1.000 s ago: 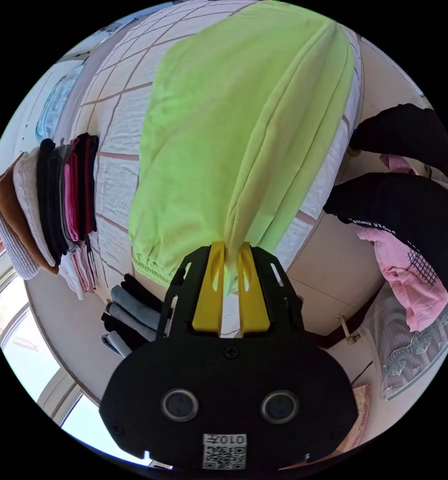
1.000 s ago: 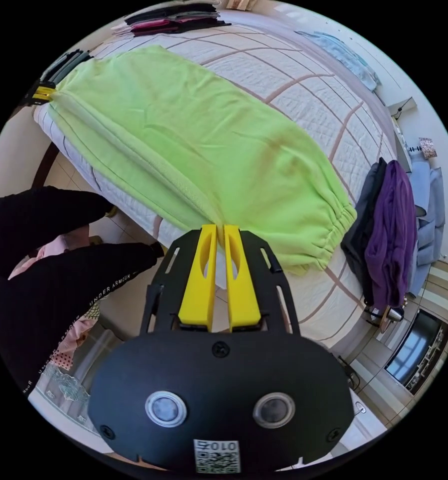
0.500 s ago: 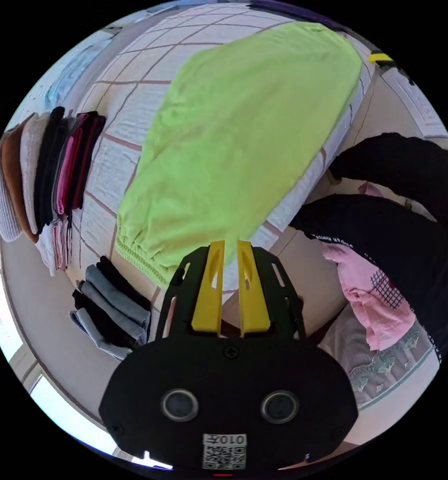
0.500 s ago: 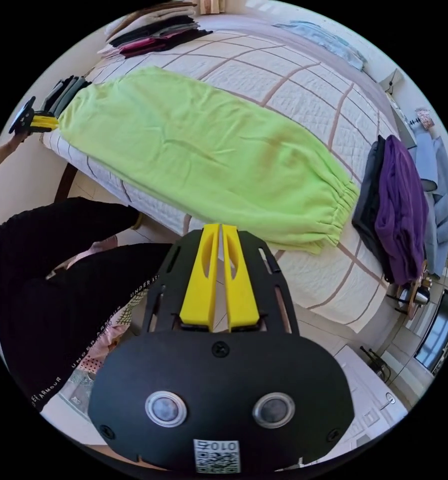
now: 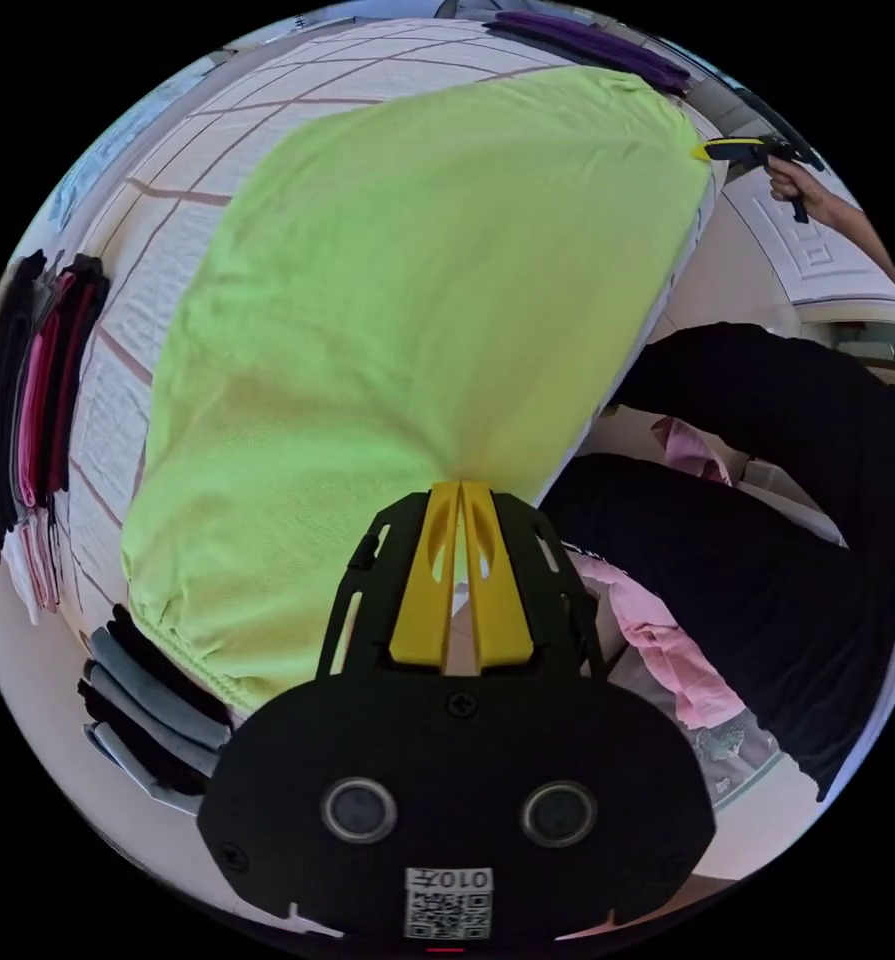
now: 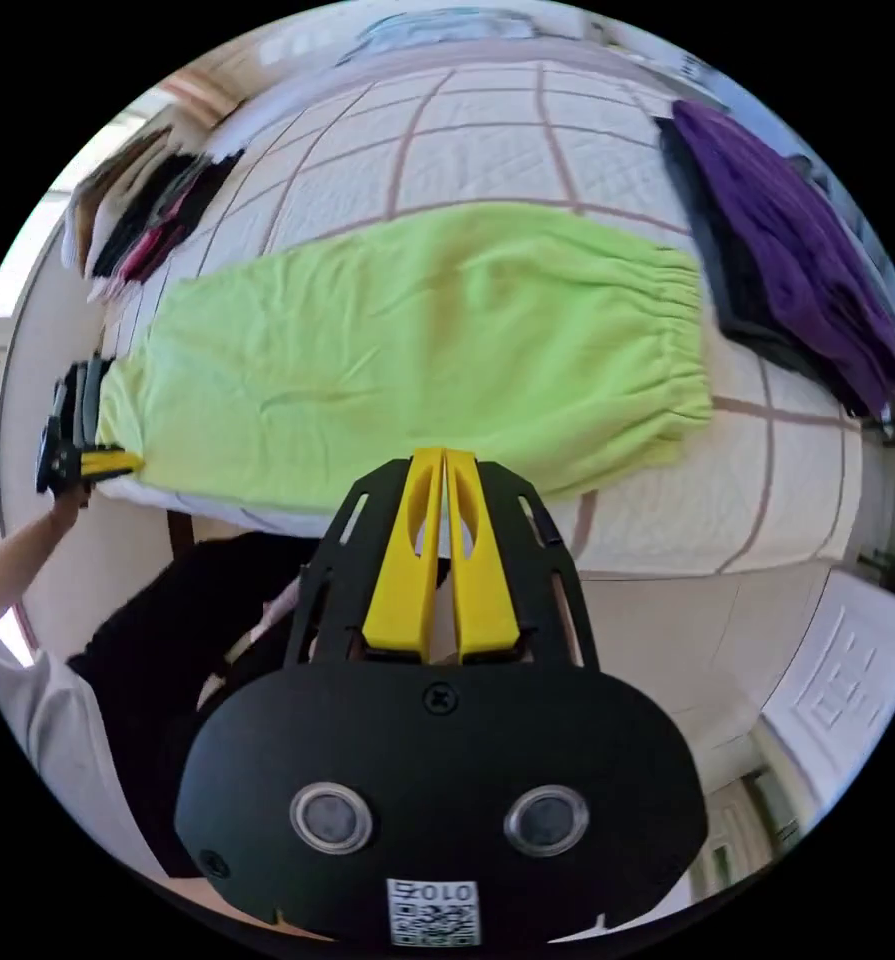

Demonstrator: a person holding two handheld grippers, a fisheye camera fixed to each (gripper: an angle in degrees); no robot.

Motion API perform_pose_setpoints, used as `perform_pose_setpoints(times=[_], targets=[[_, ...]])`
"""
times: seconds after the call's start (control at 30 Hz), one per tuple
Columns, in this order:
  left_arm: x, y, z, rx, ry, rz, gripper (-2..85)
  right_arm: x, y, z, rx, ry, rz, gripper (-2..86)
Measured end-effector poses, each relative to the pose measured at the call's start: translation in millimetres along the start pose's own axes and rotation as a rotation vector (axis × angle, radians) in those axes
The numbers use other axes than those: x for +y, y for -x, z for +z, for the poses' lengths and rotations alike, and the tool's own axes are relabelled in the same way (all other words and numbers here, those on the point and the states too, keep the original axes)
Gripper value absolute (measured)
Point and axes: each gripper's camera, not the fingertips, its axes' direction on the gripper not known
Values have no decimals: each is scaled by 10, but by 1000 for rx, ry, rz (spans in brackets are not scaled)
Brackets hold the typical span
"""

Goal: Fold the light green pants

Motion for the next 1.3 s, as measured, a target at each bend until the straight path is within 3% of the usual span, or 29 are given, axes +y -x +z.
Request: perform_pose_setpoints(times=[0.1, 0.23, 0.4, 0.77, 0.9, 0.97, 1.07, 1.13, 1.23, 1.3], targets=[[28, 156, -230, -21, -65, -60, -2, 241, -733, -198, -38, -135, 376, 57], [-57, 391, -308, 1, -96, -150, -2, 385, -1303, -61, -179, -191, 601, 94], [-214, 412, -406, -13, -156, -131, -2, 647, -1787, 244, -527, -352, 879, 158], [-168, 256, -433, 28, -154, -120, -2, 810, -2118, 424, -747, -448, 833, 160], [-103, 261, -480, 39, -159, -134, -2, 525, -1960, 403, -443, -283, 860, 99], [-58, 278, -526, 47, -163, -149, -2, 493, -1913, 405, -430, -279, 859, 76], [21, 311, -623, 55, -178, -176, -2, 603, -1841, 237, -574, -405, 843, 56], [89, 336, -692, 62, -189, -190, -2, 611, -1707, 35, -515, -476, 736, 52], [220, 394, -713, 64, -179, -212, -2, 504, -1730, 184, -454, -380, 718, 51], [307, 452, -651, 82, -154, -243, -2, 276, -1765, 477, -400, -217, 728, 53]])
